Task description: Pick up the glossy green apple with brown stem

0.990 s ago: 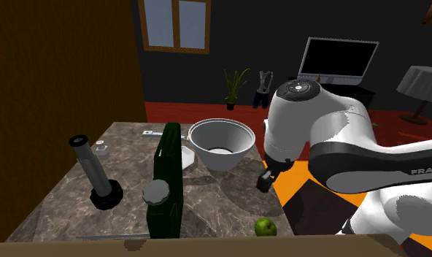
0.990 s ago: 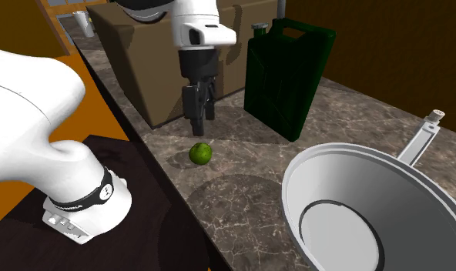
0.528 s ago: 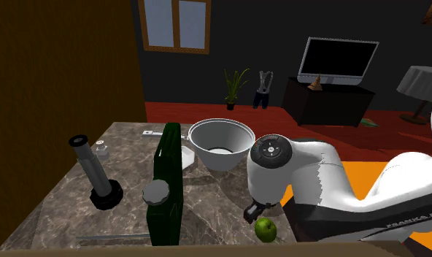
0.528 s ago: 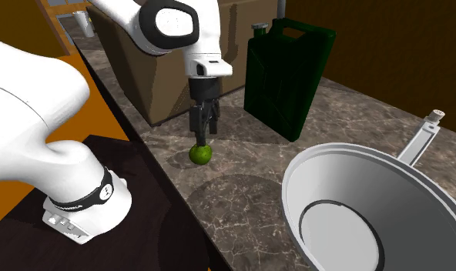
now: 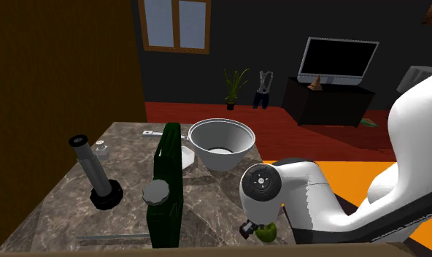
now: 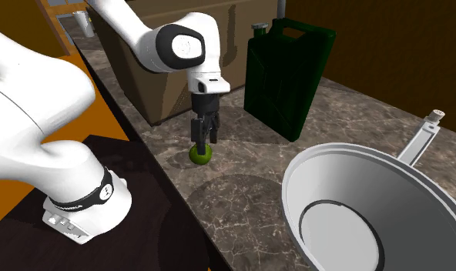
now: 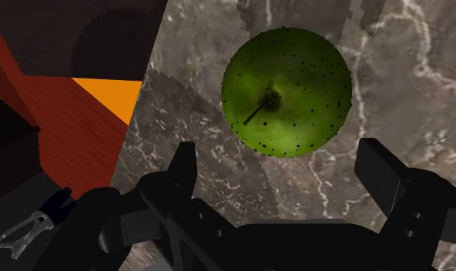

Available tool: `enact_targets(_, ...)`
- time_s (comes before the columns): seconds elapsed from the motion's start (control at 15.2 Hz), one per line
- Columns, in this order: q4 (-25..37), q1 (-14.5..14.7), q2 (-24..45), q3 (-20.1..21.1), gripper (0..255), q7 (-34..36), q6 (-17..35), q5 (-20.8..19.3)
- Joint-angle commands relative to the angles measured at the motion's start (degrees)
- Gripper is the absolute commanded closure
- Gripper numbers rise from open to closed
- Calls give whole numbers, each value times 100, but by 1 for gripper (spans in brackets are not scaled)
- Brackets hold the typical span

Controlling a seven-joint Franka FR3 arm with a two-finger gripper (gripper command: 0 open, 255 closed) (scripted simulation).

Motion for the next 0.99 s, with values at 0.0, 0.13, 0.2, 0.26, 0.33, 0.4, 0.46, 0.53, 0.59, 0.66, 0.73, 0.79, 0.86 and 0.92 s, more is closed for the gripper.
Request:
enact_targets(0.0, -24, -472, 301, 436, 0, 332, 247, -350)
enact_targets(0.13, -25, -476, 298, 441, 0, 329, 248, -345)
enact_targets(0.2, -31, -446, 281, 417, 255, 312, 241, -324)
enact_targets(0.26, -31, -456, 286, 426, 255, 319, 246, -331)
enact_targets(0.33, -28, -463, 289, 428, 255, 319, 245, -336)
enact_targets(0.4, -27, -474, 295, 437, 255, 325, 248, -343)
enact_targets(0.46, -29, -470, 294, 438, 255, 328, 250, -341)
enact_targets(0.53, -31, -450, 284, 422, 255, 317, 244, -327)
enact_targets(0.59, -29, -453, 285, 424, 255, 318, 243, -329)
enact_targets(0.66, -28, -457, 286, 425, 255, 318, 243, -331)
enact_targets(0.73, -28, -448, 281, 417, 255, 311, 240, -326)
enact_targets(0.79, -25, -475, 298, 440, 255, 330, 248, -346)
enact_targets(0.86, -24, -268, 182, 256, 255, 198, 162, -205)
enact_targets(0.92, -20, -83, 71, 90, 255, 78, 73, -79)
